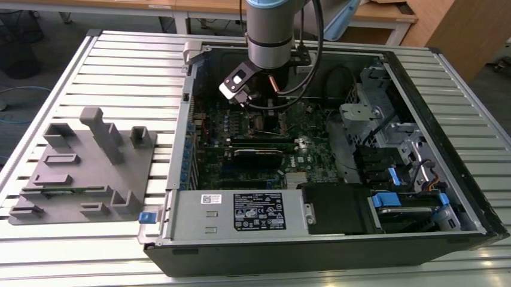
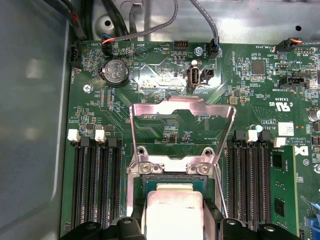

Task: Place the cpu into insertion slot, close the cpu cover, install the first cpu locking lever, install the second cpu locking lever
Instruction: 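Place the cpu into insertion slot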

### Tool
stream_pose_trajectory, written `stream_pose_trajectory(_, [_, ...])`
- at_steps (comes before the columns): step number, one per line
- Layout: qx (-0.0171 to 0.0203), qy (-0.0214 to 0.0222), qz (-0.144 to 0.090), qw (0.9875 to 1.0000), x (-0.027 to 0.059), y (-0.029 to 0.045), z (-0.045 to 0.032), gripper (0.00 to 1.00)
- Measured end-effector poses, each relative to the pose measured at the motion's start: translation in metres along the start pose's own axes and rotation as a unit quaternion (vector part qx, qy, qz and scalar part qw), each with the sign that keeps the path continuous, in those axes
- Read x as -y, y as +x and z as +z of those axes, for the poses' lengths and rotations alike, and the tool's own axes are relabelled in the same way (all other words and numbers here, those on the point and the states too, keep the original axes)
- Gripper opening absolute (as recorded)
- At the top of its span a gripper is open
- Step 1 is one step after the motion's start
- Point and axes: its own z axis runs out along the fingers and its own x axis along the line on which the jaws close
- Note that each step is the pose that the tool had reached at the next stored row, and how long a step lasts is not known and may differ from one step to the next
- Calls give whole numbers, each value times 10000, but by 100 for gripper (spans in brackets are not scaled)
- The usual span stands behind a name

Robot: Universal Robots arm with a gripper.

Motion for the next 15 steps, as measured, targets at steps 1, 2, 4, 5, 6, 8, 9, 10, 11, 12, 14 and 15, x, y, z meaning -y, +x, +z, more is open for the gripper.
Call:
stream_pose_trajectory(1, [-1,0,0,10000,0,0,-1,54])
stream_pose_trajectory(2, [-1,-1,0,10000,-1,0,-5,54])
stream_pose_trajectory(4, [-2,0,0,10000,-2,0,-19,54])
stream_pose_trajectory(5, [-1,0,0,10000,-3,0,-22,54])
stream_pose_trajectory(6, [-2,-1,0,10000,-3,0,-22,54])
stream_pose_trajectory(8, [-1,-1,0,10000,-3,0,-23,54])
stream_pose_trajectory(9, [-1,0,0,10000,-3,0,-23,54])
stream_pose_trajectory(10, [0,0,0,10000,-5,-1,-23,54])
stream_pose_trajectory(11, [0,0,0,10000,-6,-1,-23,54])
stream_pose_trajectory(12, [0,0,0,10000,-9,-1,-22,54])
stream_pose_trajectory(14, [0,0,0,10000,-14,-1,-21,54])
stream_pose_trajectory(15, [0,0,0,10000,-15,-1,-21,54])
